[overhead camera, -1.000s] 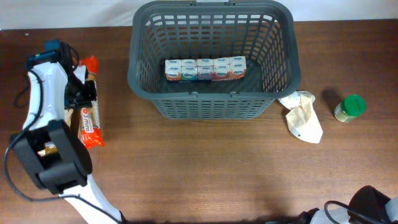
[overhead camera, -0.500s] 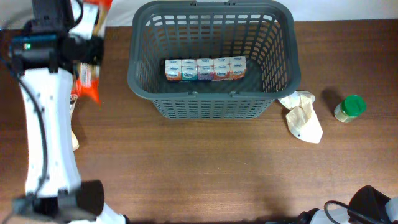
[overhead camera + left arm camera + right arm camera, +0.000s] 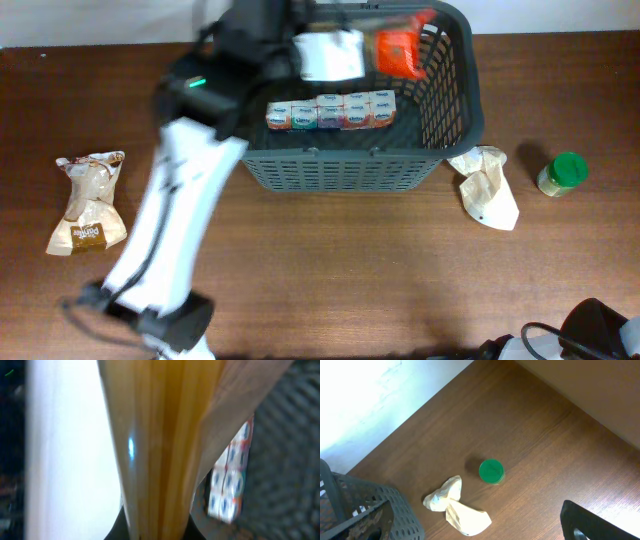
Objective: Pack container
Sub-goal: 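Place the spaghetti package into the basket and withdraw left gripper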
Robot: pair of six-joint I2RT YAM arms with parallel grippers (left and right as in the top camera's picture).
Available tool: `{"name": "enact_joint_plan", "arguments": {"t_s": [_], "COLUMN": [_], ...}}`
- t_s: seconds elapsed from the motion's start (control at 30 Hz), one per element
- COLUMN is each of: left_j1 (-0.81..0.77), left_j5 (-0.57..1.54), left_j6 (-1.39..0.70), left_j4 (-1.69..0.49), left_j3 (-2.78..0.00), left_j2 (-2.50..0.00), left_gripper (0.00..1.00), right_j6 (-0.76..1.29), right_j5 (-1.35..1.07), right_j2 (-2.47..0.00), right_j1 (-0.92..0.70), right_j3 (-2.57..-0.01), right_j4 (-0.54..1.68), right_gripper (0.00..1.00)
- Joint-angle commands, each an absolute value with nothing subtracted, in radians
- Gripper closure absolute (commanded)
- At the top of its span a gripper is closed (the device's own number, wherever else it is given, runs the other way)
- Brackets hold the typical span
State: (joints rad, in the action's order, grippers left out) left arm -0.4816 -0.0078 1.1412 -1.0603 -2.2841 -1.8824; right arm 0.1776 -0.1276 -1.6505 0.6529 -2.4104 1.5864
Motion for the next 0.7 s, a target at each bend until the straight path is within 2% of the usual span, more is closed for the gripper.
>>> {"name": "enact_joint_plan", "arguments": {"t_s": [0.0, 0.17, 0.37, 0.5, 0.53, 0.57, 0.6, 0.67], "left_j1": [-0.509, -0.528, -0.535, -0.535, -0.535, -0.535, -0.535, -0.535], "left_j5": [-0.033, -0.128, -0.128, -0.128, -0.128, -0.129, -0.130, -0.194], "left_j6": [1.218, 0.981, 0.948, 0.902, 0.901, 0.901, 0.900, 0.809], "left_j4": [-0.999, -1.004, -1.245, -1.287, -1.295, -1.300, -1.299, -1.281], "left_j3": [-2.300, -2.300, -2.298, -2.298, -2.298, -2.298, -2.299, -2.327], "left_j2": [-2.013, -2.162, -2.197, -2.197, -2.197, -2.197, -2.197, -2.197], "left_gripper": [0.98, 0.98, 0.98, 0.98, 0.75, 0.29, 0.01, 0.01], "right_j6": [0.174, 0.174, 0.174, 0.174, 0.174, 0.174, 0.174, 0.174], "right_j5": [-0.119, -0.119, -0.119, -0.119, -0.119, -0.119, -0.119, -0.119], "right_j2": [-1.644, -1.644, -1.644, -1.644, -1.644, -1.644, -1.644, -1.644], "right_j1": [0.657, 0.657, 0.657, 0.657, 0.657, 0.657, 0.657, 0.657], "right_j3": [-2.410, -2.410, -2.410, -2.410, -2.410, -2.410, -2.410, -2.410], "right_j4": [1.583, 1.583, 1.583, 1.583, 1.583, 1.583, 1.583, 1.583], "right_gripper": [0.02, 0.01, 0.01, 0.02, 0.01, 0.01, 0.01, 0.01]}}
